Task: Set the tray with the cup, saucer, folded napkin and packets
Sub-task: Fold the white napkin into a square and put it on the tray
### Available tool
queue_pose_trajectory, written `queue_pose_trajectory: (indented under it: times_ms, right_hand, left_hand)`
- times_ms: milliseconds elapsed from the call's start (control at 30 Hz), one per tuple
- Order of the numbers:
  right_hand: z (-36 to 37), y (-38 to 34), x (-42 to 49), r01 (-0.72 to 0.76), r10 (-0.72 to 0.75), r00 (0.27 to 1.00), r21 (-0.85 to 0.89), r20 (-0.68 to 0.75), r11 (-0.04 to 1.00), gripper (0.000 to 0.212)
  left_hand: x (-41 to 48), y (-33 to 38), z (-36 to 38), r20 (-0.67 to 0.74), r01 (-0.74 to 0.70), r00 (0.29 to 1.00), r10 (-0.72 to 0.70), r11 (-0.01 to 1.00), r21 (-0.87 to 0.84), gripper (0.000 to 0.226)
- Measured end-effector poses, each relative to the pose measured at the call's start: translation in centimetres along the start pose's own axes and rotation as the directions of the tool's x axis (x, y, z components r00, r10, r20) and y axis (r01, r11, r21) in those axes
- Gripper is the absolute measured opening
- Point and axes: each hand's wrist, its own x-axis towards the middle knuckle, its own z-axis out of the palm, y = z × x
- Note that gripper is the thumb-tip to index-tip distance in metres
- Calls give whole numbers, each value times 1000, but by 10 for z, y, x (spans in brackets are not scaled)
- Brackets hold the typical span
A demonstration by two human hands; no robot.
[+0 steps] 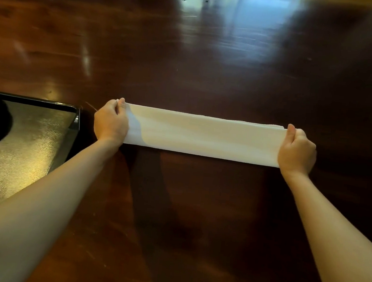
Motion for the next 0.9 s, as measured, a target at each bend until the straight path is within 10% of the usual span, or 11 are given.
queue_pose_trajectory:
  times_ms: [500, 900]
  right_hand:
    - [26, -29, 33, 86, -59, 995, -365, 85, 927, 44]
    - [35, -26, 27, 100, -122, 992, -393, -32, 914, 41]
  left_hand:
    - [35, 2, 17, 88, -165, 986, 141, 883, 440, 40]
    - [23, -5, 24, -34, -136, 985, 168, 887, 442, 39]
